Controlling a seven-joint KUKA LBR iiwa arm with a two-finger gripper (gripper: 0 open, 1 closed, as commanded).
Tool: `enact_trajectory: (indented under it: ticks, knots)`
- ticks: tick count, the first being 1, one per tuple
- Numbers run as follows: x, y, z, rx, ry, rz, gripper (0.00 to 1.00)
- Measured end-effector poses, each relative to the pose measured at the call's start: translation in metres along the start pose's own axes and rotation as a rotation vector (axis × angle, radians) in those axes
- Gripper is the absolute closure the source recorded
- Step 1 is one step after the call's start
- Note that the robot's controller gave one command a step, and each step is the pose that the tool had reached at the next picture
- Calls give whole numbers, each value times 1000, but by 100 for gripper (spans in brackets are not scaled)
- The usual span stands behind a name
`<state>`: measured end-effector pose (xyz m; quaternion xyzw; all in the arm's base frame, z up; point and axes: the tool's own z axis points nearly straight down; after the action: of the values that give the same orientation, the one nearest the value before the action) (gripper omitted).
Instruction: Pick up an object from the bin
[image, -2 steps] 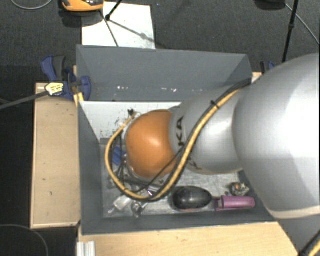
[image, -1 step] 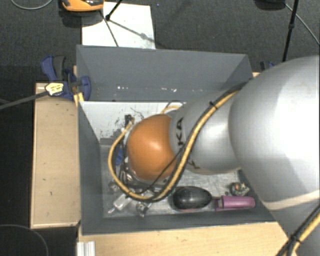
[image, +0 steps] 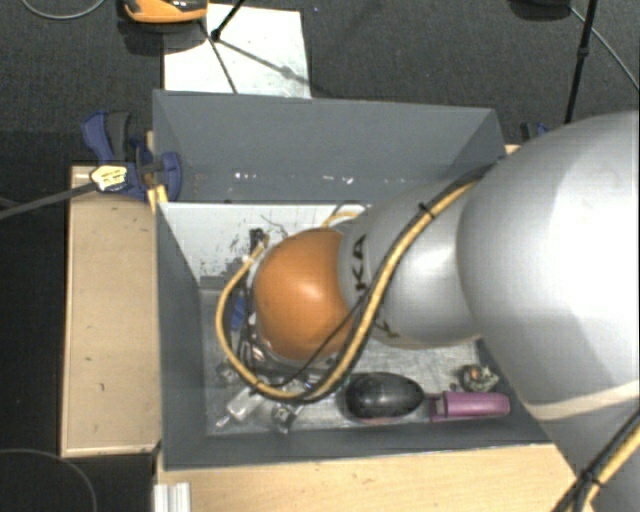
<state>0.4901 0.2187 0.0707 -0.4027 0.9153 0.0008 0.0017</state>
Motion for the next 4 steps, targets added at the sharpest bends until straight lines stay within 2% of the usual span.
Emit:
enact_trajectory:
  ticks: [1, 2, 4]
  knots:
    - [-1, 0, -1, 1, -2, 3, 100]
    - [-2, -1, -23, 2, -2, 11, 100]
    - [-4, -2, -47, 2, -2, 22, 100]
